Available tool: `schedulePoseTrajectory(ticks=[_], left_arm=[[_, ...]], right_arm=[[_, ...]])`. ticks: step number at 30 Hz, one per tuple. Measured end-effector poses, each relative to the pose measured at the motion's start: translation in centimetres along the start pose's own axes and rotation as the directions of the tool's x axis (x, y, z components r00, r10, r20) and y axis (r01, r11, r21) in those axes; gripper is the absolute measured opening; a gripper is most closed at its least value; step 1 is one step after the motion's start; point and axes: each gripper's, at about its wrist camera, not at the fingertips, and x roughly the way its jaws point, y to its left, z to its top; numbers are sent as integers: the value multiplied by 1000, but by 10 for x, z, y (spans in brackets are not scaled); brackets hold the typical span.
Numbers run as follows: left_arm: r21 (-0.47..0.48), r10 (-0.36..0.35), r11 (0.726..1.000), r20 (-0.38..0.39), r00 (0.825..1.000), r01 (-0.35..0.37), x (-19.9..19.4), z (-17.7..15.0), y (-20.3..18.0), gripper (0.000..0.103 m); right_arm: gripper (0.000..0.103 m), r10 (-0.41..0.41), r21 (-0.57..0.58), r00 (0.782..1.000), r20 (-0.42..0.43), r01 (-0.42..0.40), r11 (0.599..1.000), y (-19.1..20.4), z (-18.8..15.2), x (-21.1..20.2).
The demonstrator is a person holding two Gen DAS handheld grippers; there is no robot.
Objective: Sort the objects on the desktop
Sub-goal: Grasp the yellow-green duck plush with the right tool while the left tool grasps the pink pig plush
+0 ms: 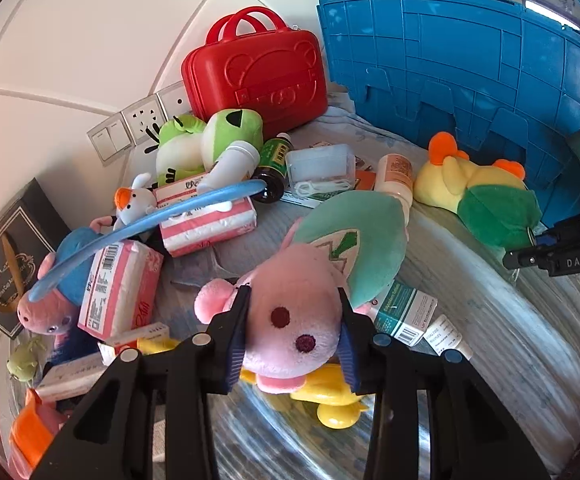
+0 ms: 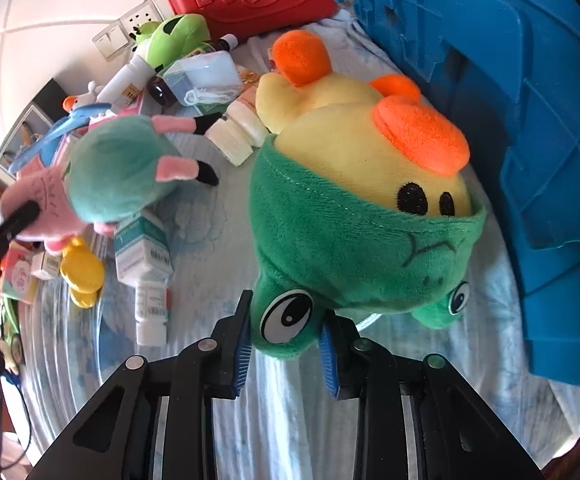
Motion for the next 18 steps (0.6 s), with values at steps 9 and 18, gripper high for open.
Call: schedulePoseTrajectory(ticks=[9,18], left_arm=[[-61,-10,998,-18,1000,9,4,-5,0,38],[-53,-11,999,-20,1000,10,5,-4,-4,38]], right_arm=[[28,41,71,998,38,-43,997,-13,-9,0],[27,59,114,998,3,-59,992,-21,-11,0]])
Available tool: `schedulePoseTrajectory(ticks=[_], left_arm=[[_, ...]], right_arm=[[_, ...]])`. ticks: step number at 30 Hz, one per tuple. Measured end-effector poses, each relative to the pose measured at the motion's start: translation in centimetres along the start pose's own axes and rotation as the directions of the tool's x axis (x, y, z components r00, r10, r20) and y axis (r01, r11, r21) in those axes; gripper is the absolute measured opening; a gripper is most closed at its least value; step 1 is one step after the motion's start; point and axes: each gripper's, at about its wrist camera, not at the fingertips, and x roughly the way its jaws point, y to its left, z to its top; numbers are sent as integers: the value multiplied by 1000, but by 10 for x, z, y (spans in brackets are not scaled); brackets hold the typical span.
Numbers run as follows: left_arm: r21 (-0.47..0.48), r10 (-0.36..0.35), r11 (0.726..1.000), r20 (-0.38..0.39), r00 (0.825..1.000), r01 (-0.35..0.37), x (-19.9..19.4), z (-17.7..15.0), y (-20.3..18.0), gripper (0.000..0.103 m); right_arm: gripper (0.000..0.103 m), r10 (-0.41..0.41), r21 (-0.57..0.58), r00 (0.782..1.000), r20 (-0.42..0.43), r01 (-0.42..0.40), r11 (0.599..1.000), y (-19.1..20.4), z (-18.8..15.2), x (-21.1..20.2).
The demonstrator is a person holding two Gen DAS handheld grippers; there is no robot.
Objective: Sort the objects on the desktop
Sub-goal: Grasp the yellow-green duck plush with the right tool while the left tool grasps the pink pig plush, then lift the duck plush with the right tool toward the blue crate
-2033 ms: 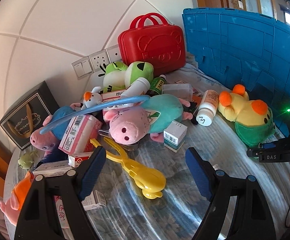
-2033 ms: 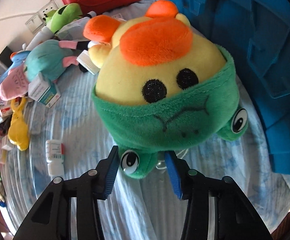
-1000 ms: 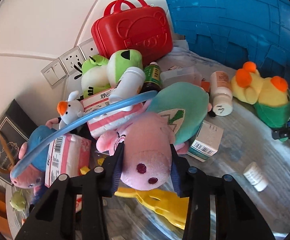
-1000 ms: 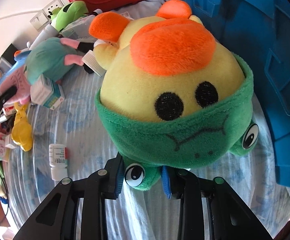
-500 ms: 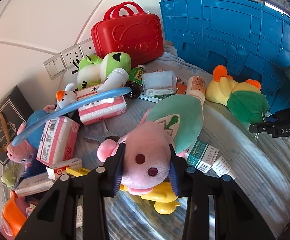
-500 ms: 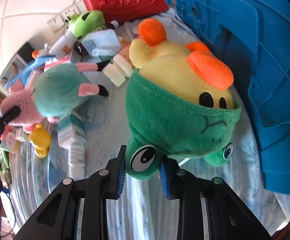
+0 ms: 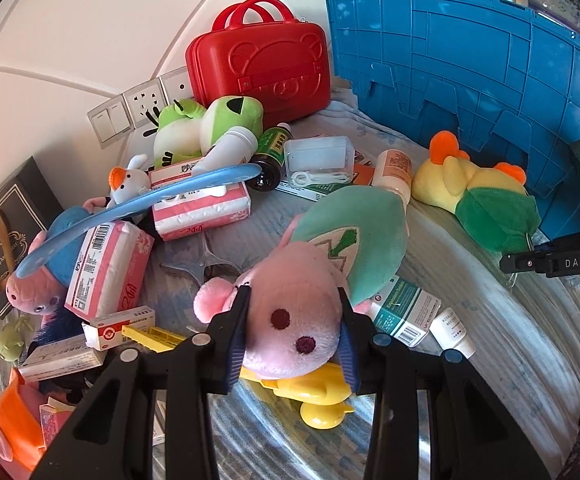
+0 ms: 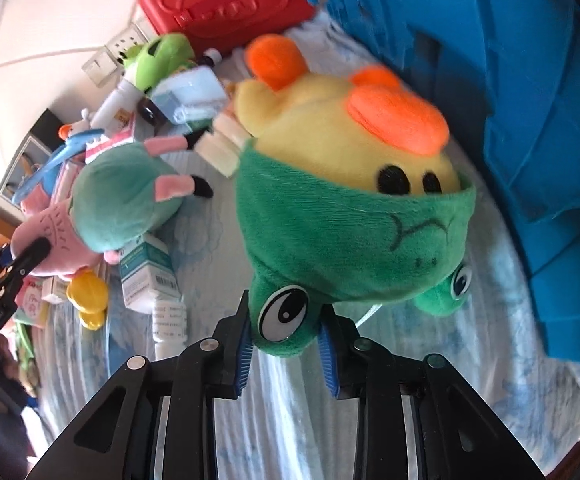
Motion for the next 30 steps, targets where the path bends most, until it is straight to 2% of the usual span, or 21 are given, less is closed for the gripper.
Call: schedulePoseTrajectory(ticks=[2,5,8,18,24,30], left_arm=[[-6,-2,1000,0,1000,2,0,0,0,38],[-11,-1,1000,0,1000,1,0,1,-1,38],[-14,0,1000,-1,1000,0,0,0,-1,38],[-14,3,1000,38,999,-2,-15,7,0,38],[-24,-2,1000,62,998,4,-31,11,0,37],[-27,-16,999,59,998,18,-34,10,-1,37]], right_arm=[[24,7,-2,1000,-12,-7,1000,2,1,0],[21,-74,-117,994,75,82,990,19,2,-11],[21,-84,-169,989,121,104,980,31,3,-23],[20,-2,-220,982,191,45,975,50,16,-68],[20,22,-265,971,237,43,963,63,21,-93],[20,40,-287,970,238,31,957,71,20,-94]])
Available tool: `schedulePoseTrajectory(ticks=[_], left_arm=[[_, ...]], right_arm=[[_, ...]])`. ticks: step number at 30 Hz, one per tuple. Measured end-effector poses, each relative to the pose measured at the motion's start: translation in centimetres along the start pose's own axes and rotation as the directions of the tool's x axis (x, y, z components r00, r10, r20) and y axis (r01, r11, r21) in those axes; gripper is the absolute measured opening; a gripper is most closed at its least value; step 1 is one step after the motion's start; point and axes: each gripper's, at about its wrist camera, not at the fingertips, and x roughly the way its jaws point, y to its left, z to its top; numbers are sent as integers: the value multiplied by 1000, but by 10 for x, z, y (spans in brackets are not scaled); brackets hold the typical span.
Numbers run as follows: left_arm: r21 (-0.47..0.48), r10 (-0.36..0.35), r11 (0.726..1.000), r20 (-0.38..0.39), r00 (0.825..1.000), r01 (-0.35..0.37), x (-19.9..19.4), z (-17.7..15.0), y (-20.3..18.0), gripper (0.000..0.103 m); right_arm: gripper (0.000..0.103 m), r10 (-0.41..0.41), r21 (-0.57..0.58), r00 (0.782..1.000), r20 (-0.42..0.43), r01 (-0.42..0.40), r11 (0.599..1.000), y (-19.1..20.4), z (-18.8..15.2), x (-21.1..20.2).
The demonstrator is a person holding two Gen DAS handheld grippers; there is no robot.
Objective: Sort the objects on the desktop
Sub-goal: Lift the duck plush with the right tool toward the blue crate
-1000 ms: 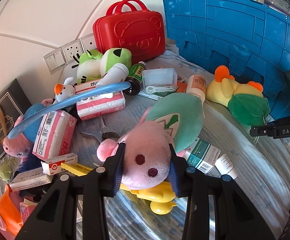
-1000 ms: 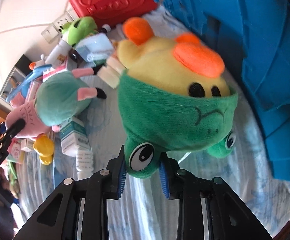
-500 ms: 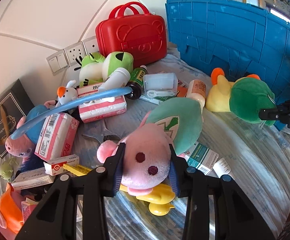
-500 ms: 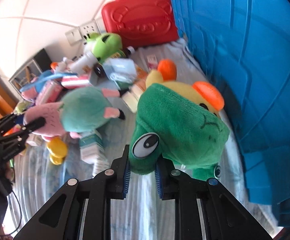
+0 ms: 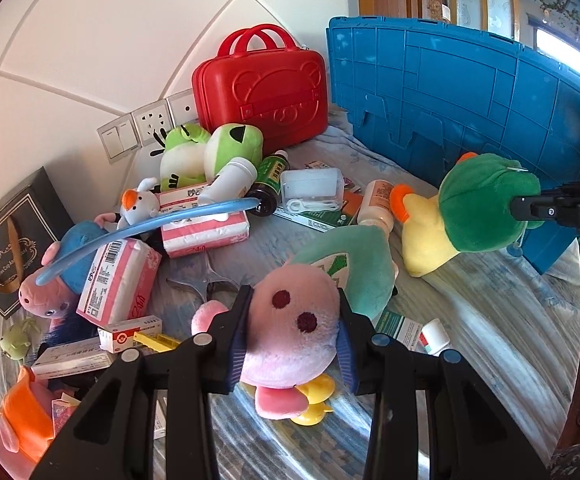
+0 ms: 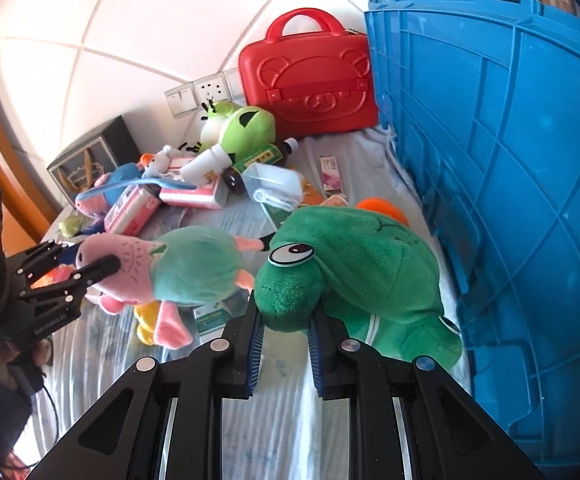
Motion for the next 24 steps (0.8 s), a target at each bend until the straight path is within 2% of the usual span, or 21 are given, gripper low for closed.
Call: schedulePoseTrajectory(ticks=[10,16,20,21,22,23,24], left_arm=[[3,-13,1000,20,1000,13,-8,6,0,36],[-34,-23,999,13,1000,23,-6,5,8,36],[-33,-27,999,15,1000,27,-5,6,9,36],[-31,-29,999,13,999,30,-4,6,9,36],[-30,-32,999,11,999,32,-3,7,9,36],[-30,-33,999,11,999,33,-2,7,9,36],[-32,-34,999,11,999,35,-1,7,10,36]], right_arm=[[19,28,-20,998,60,-27,999,10,19,-15],[19,39,-48,999,20,-38,998,17,17,8],[23,28,-41,995,95,-24,999,15,18,7],[32,8,-45,994,109,-3,999,15,19,8],[54,-18,-51,994,105,23,998,14,19,12],[72,-26,-54,995,98,31,998,12,20,17],[99,-28,-53,995,100,33,998,11,21,21]])
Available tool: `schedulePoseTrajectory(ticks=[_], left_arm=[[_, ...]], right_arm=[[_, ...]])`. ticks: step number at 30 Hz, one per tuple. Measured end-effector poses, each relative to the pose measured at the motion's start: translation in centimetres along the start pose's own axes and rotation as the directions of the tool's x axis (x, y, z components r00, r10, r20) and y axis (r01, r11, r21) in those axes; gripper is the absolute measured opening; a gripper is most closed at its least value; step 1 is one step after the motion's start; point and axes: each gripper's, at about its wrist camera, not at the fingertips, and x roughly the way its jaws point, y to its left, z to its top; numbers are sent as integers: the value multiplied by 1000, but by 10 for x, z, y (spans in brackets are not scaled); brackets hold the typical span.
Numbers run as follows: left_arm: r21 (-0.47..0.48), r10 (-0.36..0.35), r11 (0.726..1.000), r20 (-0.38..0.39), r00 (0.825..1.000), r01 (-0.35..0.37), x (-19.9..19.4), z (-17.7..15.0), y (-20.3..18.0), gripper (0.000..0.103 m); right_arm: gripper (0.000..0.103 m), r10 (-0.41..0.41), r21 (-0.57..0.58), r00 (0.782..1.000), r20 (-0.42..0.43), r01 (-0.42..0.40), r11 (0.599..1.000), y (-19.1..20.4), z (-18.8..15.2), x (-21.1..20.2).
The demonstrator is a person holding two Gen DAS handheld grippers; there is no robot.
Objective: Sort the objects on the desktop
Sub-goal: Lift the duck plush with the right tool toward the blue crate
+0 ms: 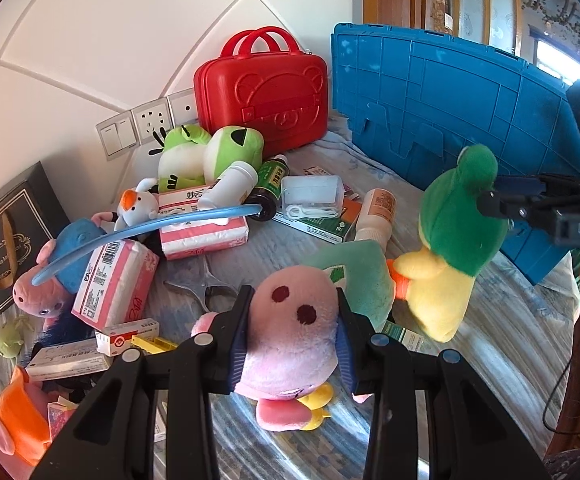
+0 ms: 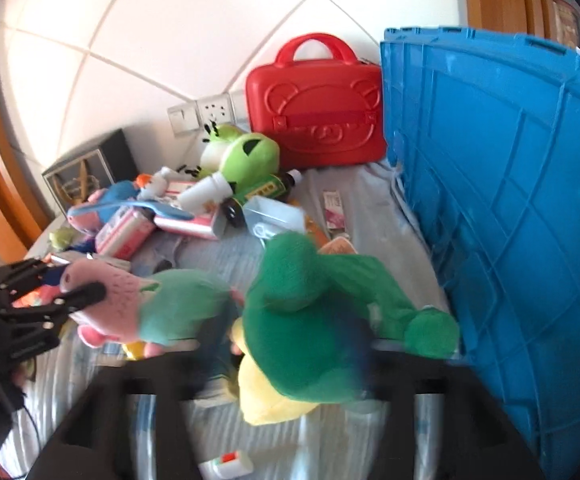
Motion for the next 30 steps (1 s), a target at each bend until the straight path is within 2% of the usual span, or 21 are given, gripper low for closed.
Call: schedulePoseTrajectory(ticks=[2,5,9,13,18,21,23,24,26,30], left_arm=[[-8,-3,1000,-2,1000,3,1,-1,2,36],[-23,-8,1000,-5,1000,8,5,0,6,36],[-20,-10,1000,-13,1000,9,8,5,7,36],[-25,-15,1000,-13,1000,15,9,9,10,36],[-54,-24,998,-20,1000,22,11,10,16,36],[-50,-28,998,-18,999,27,10,8,15,36],[-50,-31,998,-16,999,31,10,8,15,36],[-51,-32,998,-15,999,31,10,8,14,36],[-54,-35,998,-14,999,34,10,7,15,36],[-57,-44,997,-16,999,43,9,6,17,36]], right_arm=[[101,-11,-8,999,47,12,1000,-2,0,3],[101,-94,-28,986,138,99,995,-4,10,13],[101,-46,25,998,44,45,999,-26,29,57],[97,74,143,996,-50,-66,988,-54,44,90],[97,49,148,997,-63,-39,988,-55,49,88],[97,60,159,996,-68,-48,986,-44,35,63],[99,10,183,996,-87,6,983,-37,20,48],[99,9,215,995,-99,12,976,-37,13,46],[99,28,269,989,-143,12,963,-36,-3,53],[101,-11,355,977,-212,87,931,-46,-17,84]])
